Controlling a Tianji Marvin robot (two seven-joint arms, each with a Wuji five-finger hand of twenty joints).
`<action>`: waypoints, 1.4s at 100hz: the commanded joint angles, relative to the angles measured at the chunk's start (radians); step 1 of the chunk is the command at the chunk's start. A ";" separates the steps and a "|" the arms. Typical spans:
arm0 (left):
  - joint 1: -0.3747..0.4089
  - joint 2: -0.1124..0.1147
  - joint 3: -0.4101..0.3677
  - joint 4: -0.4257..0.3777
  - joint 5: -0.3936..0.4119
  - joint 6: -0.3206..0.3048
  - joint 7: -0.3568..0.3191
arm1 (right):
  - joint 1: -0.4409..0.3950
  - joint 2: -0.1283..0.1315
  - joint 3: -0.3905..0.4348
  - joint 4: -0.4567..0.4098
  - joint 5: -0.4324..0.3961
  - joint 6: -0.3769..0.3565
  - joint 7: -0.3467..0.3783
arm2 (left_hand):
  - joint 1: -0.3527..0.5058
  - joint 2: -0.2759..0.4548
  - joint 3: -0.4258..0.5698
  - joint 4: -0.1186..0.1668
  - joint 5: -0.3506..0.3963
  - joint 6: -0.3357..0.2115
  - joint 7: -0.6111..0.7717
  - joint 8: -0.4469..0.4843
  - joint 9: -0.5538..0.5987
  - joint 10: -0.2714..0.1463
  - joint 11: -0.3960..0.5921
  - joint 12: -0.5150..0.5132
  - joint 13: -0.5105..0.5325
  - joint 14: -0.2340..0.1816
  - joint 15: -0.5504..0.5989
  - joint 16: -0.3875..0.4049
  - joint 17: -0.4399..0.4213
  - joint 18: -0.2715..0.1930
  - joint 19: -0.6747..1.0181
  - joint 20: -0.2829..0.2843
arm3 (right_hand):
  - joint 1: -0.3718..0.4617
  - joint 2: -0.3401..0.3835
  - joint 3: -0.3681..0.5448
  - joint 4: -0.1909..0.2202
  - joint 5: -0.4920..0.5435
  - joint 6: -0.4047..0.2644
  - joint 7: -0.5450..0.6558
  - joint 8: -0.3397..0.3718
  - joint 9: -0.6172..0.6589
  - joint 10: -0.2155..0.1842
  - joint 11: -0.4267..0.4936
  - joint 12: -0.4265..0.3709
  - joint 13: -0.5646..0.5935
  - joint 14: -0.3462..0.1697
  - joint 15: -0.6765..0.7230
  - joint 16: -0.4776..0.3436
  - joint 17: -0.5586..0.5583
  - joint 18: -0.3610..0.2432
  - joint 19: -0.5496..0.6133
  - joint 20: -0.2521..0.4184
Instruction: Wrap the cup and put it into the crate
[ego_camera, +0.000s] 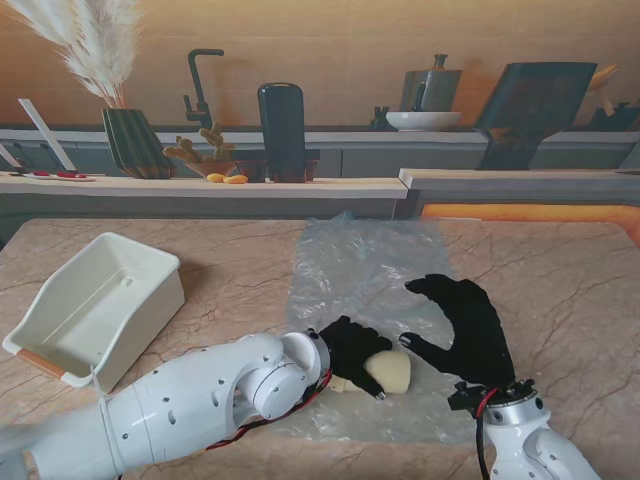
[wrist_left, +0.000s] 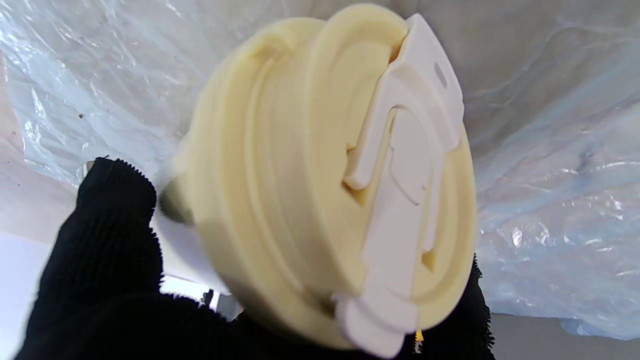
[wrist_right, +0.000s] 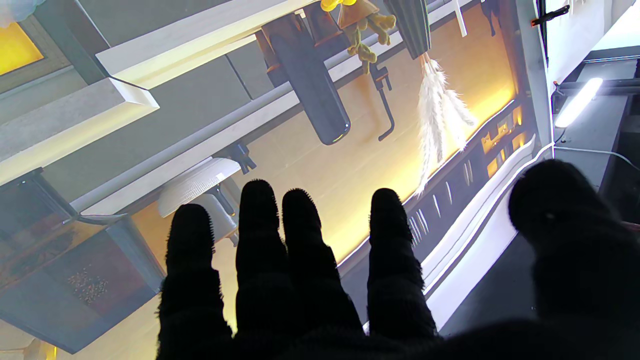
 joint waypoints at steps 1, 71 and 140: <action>0.009 0.005 -0.004 -0.020 0.005 -0.013 0.002 | 0.003 -0.002 -0.004 0.000 0.003 -0.001 0.005 | 0.016 0.035 -0.034 0.040 -0.047 -0.025 -0.055 -0.029 -0.051 0.014 -0.045 -0.030 -0.045 0.003 -0.044 -0.032 -0.034 0.019 -0.044 -0.026 | 0.015 0.046 -0.015 0.043 0.007 -0.017 -0.002 -0.002 0.021 -0.003 -0.010 0.006 0.016 0.002 -0.002 0.010 0.003 0.006 0.016 0.017; 0.280 0.068 -0.342 -0.136 0.144 -0.135 0.126 | -0.035 0.042 0.048 -0.056 -0.079 -0.062 0.205 | 0.129 0.057 -0.039 0.039 0.044 -0.113 0.081 0.040 0.009 -0.047 -0.014 -0.026 -0.054 -0.035 -0.107 -0.117 -0.034 -0.025 -0.198 -0.128 | 0.032 0.007 -0.008 0.043 0.007 -0.016 0.005 0.004 0.024 -0.009 0.003 0.013 0.034 -0.005 0.016 0.020 0.024 -0.003 0.033 0.024; 0.283 0.074 -0.318 -0.087 0.127 -0.126 0.109 | -0.204 0.104 0.136 -0.136 -0.297 -0.164 0.407 | 0.015 -0.085 0.286 0.011 0.155 -0.163 0.263 0.142 0.233 -0.095 0.107 0.040 0.159 -0.039 0.069 -0.002 0.045 -0.002 0.078 -0.077 | 0.157 -0.167 0.022 0.041 0.261 -0.012 0.220 0.080 0.297 -0.032 0.430 0.206 0.308 -0.008 0.656 0.342 0.297 -0.140 0.745 0.172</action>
